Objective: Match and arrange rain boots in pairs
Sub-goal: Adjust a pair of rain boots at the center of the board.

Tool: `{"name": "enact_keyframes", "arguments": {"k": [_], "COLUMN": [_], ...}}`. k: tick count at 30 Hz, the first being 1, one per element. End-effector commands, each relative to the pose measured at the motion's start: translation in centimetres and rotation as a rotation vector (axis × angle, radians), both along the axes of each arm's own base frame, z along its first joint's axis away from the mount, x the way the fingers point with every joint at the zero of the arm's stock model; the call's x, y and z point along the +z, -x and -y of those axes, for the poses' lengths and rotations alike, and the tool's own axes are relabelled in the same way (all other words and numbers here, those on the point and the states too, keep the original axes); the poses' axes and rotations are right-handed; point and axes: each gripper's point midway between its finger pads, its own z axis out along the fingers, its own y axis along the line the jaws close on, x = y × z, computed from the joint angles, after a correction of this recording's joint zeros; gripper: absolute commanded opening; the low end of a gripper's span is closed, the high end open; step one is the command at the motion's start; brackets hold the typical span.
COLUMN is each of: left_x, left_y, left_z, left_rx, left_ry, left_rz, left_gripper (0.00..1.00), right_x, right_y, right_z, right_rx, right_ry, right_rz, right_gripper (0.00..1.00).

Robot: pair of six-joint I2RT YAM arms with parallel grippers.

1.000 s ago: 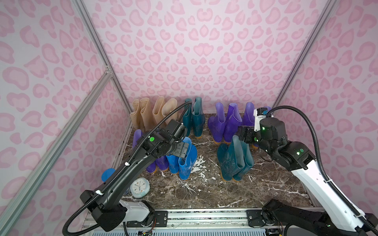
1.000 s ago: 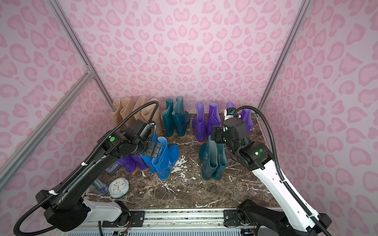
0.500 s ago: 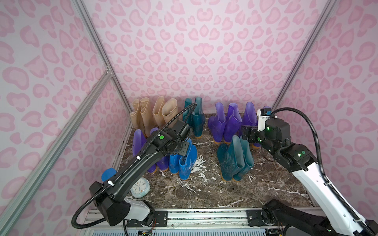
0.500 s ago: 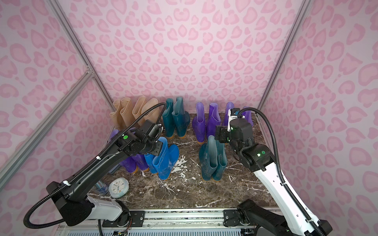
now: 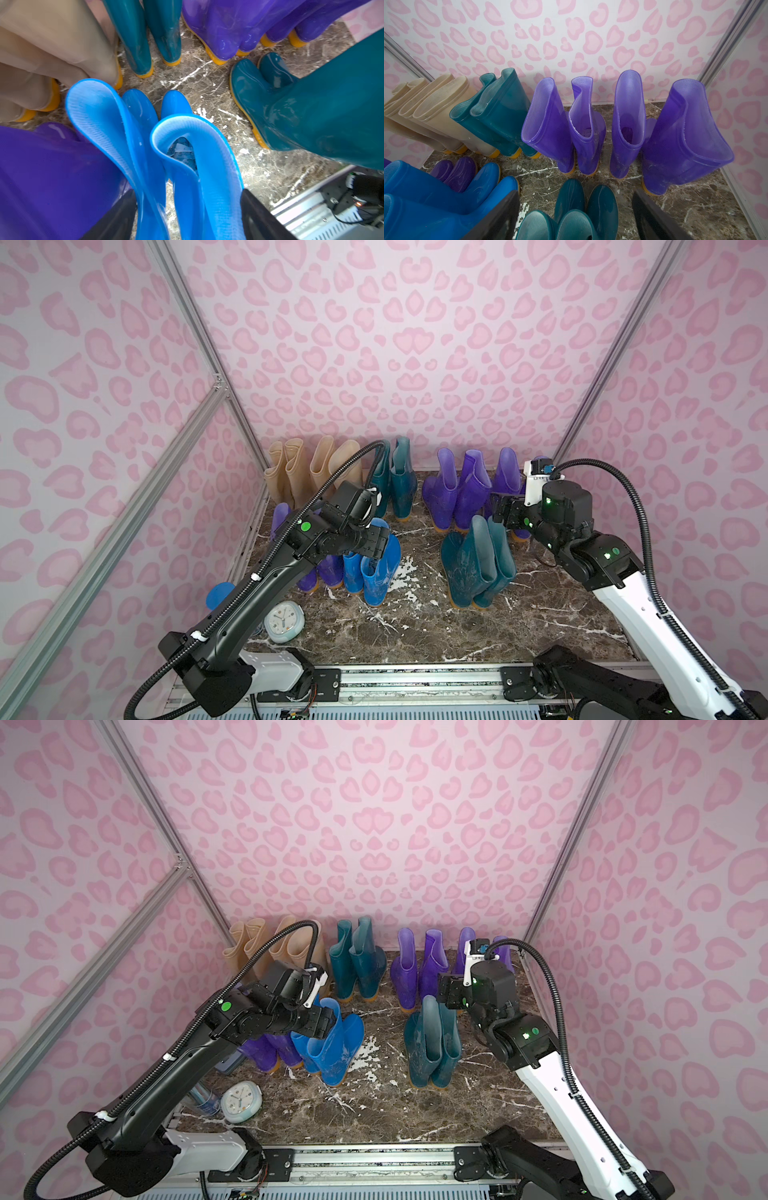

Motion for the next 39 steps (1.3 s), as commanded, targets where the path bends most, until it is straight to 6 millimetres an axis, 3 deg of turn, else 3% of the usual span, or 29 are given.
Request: {"name": "enact_keyframes", "arguments": {"k": [1, 4, 5, 8, 10, 12, 20, 30, 33, 39], "left_x": [-0.9, -1.9, -2.0, -2.2, -2.0, -1.3, 2.1, 1.1, 0.4, 1.8], "left_y": [0.1, -0.2, -0.3, -0.6, -0.7, -0.7, -1.6, -1.5, -1.5, -1.9], "left_z": [1.1, 0.8, 0.5, 0.1, 0.0, 0.8, 6.4, 10.8, 11.4, 8.7], "left_rx": [-0.052, -0.036, -0.025, -0.008, -0.003, -0.022, -0.058, -0.068, -0.045, 0.126], "left_ry": [0.034, 0.002, -0.006, -0.024, -0.027, 0.013, 0.182, 0.223, 0.231, 0.236], "left_rz": [-0.035, -0.048, -0.042, -0.026, -0.016, -0.014, 0.002, -0.018, -0.049, 0.001], "left_gripper": [0.80, 0.75, 0.68, 0.44, 0.21, 0.03, 0.02, 0.02, 0.02, 0.02], "right_x": [0.1, 0.0, -0.1, -0.1, -0.2, -0.1, 0.1, 0.3, 0.3, -0.1], "right_y": [-0.4, -0.4, -0.3, -0.2, -0.2, -0.1, -0.3, -0.5, -0.5, -0.3], "right_z": [-0.5, -0.5, -0.5, -0.4, -0.4, -0.3, -0.1, 0.0, 0.0, 0.0], "right_rx": [0.014, 0.014, 0.016, 0.013, 0.013, 0.010, 0.006, 0.016, 0.018, 0.022], "right_ry": [-0.013, -0.015, -0.017, -0.019, -0.017, -0.015, -0.020, -0.031, -0.032, -0.035], "right_rz": [0.016, 0.012, 0.012, 0.014, 0.013, 0.018, 0.037, 0.046, 0.050, 0.042], "right_gripper": [0.87, 0.87, 0.87, 0.87, 0.87, 0.87, 0.87, 0.86, 0.86, 0.86]}}
